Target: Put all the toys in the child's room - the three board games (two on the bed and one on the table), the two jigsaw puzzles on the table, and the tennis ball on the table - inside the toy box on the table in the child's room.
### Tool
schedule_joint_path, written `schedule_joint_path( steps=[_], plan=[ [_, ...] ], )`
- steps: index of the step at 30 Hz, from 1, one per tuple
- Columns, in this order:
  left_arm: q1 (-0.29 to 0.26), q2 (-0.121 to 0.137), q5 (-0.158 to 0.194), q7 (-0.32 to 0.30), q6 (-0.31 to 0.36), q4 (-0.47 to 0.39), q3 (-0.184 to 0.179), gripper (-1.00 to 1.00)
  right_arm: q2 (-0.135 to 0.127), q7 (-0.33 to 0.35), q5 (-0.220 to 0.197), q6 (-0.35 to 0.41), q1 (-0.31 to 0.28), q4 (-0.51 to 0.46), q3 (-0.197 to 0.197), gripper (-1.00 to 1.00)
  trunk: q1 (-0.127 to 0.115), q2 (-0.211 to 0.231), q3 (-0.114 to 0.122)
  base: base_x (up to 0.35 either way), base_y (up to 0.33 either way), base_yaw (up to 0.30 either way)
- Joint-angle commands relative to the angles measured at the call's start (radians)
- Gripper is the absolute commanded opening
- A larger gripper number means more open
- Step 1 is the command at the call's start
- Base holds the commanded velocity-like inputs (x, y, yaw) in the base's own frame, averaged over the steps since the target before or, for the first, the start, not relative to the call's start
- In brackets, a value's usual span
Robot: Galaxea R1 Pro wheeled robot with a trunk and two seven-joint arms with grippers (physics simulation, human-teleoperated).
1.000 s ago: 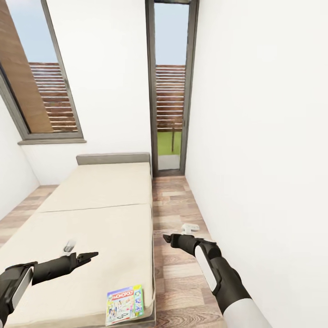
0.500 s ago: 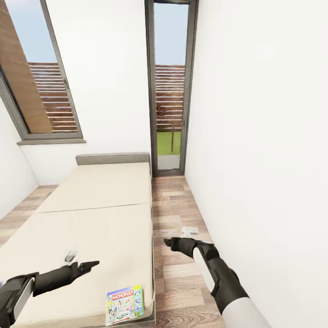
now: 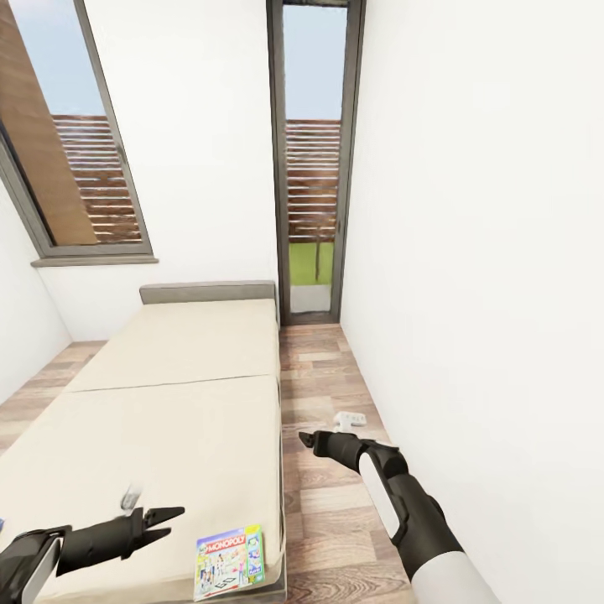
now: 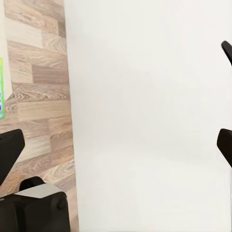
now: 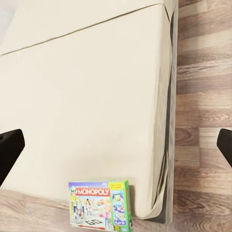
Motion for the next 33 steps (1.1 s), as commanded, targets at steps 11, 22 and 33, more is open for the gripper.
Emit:
schedule_joint_path(
  steps=[11, 22, 33],
  plan=[
    [-0.001, 0.001, 0.003, 0.0, 0.039, 0.015, 0.001, 1.0, 0.0, 0.003, 0.0, 0.005, -0.001, -0.001, -0.001, 1.0, 0.043, -0.079, -0.037, 0.0, 0.0, 0.0],
    [-0.001, 0.002, 0.003, 0.003, 0.013, 0.019, 0.002, 1.0, 0.0, 0.004, 0.0, 0.005, -0.001, -0.001, -0.001, 1.0, 0.085, -0.156, -0.071, 0.0, 0.0, 0.0],
    [-0.001, 0.001, 0.004, 0.022, -0.013, 0.024, 0.003, 1.0, 0.0, 0.003, -0.001, 0.009, -0.001, -0.001, -0.002, 1.0, 0.127, -0.233, -0.106, 0.0, 0.0, 0.0]
  ],
)
